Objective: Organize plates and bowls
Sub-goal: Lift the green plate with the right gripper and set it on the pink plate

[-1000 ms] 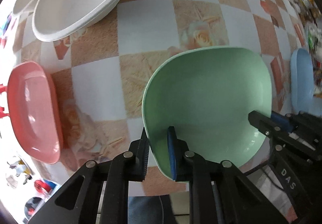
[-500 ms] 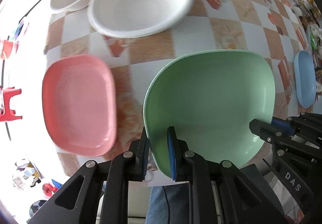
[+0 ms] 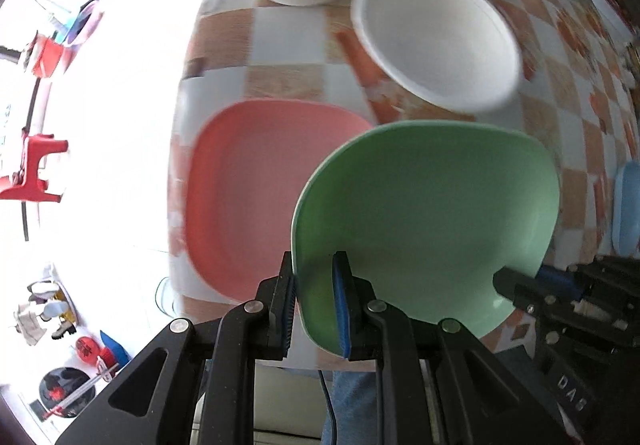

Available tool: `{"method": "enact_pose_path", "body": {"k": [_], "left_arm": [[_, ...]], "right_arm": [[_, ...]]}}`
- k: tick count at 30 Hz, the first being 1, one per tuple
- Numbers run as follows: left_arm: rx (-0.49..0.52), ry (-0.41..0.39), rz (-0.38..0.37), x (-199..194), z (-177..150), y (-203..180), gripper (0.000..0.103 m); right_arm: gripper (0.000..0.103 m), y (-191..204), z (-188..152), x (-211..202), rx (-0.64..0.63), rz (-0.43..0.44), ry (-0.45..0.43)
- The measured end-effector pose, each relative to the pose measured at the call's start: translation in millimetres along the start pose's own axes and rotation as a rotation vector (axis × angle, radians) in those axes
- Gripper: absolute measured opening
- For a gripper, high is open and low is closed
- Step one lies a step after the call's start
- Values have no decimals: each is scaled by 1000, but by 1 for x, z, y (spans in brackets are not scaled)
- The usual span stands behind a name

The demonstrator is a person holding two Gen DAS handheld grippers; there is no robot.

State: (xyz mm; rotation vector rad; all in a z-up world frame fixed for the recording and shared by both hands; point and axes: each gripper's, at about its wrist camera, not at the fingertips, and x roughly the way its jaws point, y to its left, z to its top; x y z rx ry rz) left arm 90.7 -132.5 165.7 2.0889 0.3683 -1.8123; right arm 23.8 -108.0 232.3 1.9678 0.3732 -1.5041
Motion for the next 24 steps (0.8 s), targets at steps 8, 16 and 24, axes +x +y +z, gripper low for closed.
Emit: {"method": "enact_pose_path", "body": {"k": [8,16,24], "left_arm": [[-27,-19,47,4,25,39,20],[-41,-49,87,18,33,65,20],[-68,-50,81,44,34,73,25]], "right_arm": [[12,31,27,35,-46,12,3],[12,54,29,54,-73,22,14],[13,54,27,63,-68,41,35]]}}
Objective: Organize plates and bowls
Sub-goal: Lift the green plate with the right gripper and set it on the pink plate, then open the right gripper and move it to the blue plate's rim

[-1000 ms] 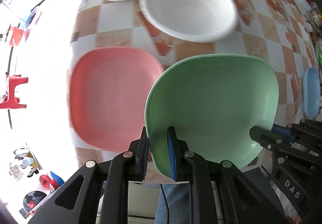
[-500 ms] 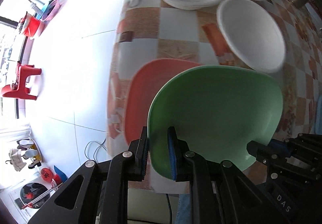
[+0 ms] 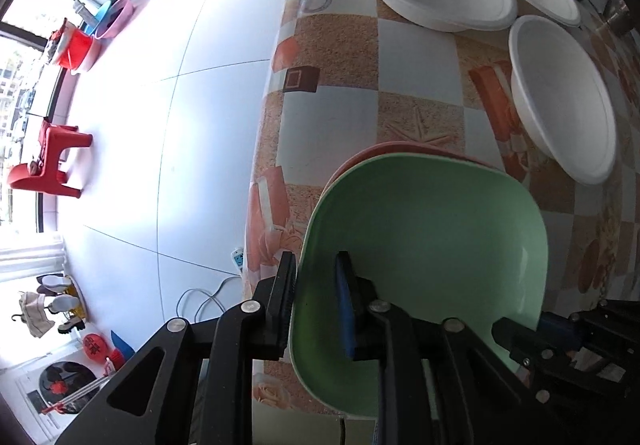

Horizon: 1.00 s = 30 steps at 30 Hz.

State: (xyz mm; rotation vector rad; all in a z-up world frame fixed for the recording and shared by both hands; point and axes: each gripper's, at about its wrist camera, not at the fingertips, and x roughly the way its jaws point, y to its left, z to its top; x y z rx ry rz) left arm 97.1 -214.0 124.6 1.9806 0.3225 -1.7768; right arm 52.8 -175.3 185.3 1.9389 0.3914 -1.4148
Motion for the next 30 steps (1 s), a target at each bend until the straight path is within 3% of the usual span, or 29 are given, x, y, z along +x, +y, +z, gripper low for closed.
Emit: {"method": "enact_pose_path", "body": {"k": [2,4,5,6,8,13,15,22,30], "left_arm": [[-16,-20,-19,2,1,5,32],[-29,-44,-16,1,-1,5,57],[-39,-59,-8,4,-2,6,64],[-41,-70,2,4,-3,6,74],[-33,-94,7,0,-6,0,79],[-41,-125,-74,-6,-12,-16,90],[-46,-121,-115,-7,-13,-24,101],[70,-117,-201,-17,-23,-82,103],[223,-65,-286,-22,-31,-161,103]], "right_arm": [[13,-1,-1,-1,-12,5,-5],[16,-13,-8,-9,-18,-6,-4],[25,-15,-10,-10,-24,-12,-8],[45,-18,-11,-12,-29,-17,-16],[70,-24,-14,-18,-40,-23,-38],[71,-47,-25,-28,-45,-50,-57],[90,-61,-32,-31,-35,-58,-65],[92,-109,-61,-44,41,-96,-97],[92,-177,-97,-66,173,-235,-153]]}}
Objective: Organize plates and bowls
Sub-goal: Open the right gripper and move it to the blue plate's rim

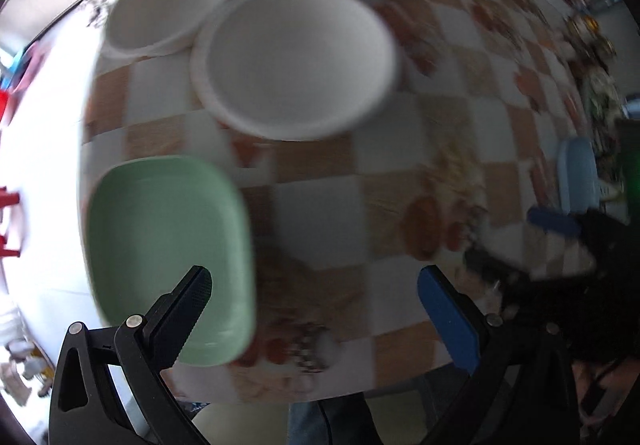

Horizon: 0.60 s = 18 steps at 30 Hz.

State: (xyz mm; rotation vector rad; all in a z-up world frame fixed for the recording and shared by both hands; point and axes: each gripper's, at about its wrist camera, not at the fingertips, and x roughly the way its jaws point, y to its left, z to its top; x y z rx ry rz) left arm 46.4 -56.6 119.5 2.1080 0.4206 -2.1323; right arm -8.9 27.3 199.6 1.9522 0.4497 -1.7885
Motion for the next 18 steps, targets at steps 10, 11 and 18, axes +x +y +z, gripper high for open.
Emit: {"method": "enact_pose_path", "body": {"k": [10,11,18], "left_arm": [[162,26,-49,11,40,-121,103],[175,24,-59,9,45,-135,103],[232,28,-88,21,71,-229,103]], "right_arm": [[92,-130,-22,-35,186,-138,-83],[92,-145,-26,-38,204,-154,-84],[92,-210,-43,-46,263,-239,-65]]}}
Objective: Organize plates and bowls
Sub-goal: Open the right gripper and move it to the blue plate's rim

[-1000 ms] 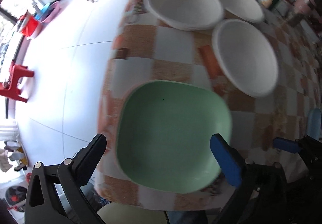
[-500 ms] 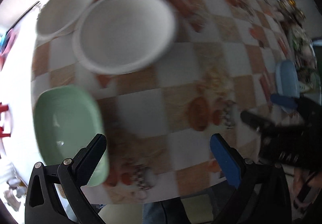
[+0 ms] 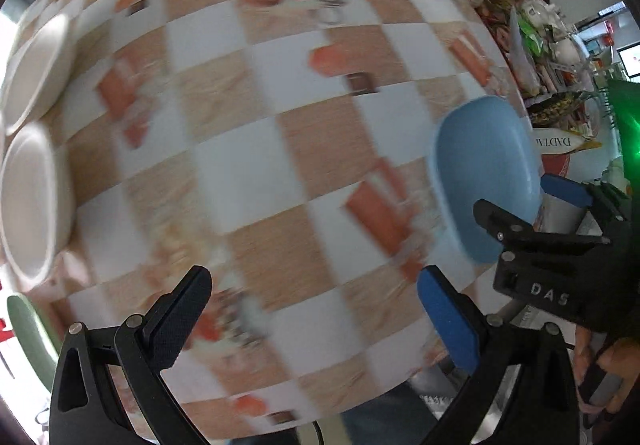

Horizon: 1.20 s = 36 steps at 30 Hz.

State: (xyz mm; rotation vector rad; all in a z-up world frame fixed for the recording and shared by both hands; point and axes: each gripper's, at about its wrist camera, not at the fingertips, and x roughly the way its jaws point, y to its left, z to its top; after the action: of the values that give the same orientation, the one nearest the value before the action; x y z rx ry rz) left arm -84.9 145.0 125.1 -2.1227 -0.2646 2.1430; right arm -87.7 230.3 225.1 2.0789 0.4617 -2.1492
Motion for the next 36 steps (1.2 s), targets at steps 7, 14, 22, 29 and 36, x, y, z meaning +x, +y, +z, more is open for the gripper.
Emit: {"method": "enact_pose_path", "body": {"k": [7,14,22,29,36], "left_arm": [[-58,6,31,28,24,-29,103],[-46,28,83,52,31,-45,103],[-9,72,150,52,17,-30,103],[24,63,180,36,7,0,103],[38,73,245,17,-12,52,103]], "right_arm": [[92,-20,19,25,-27,-67,23],[92,-47,30,57,-49,-84,58],[92,-43,28,63,-85,-61,47],[92,-21,30,61,-98,-16,63],[92,31,23,55,-132,55,89]]}}
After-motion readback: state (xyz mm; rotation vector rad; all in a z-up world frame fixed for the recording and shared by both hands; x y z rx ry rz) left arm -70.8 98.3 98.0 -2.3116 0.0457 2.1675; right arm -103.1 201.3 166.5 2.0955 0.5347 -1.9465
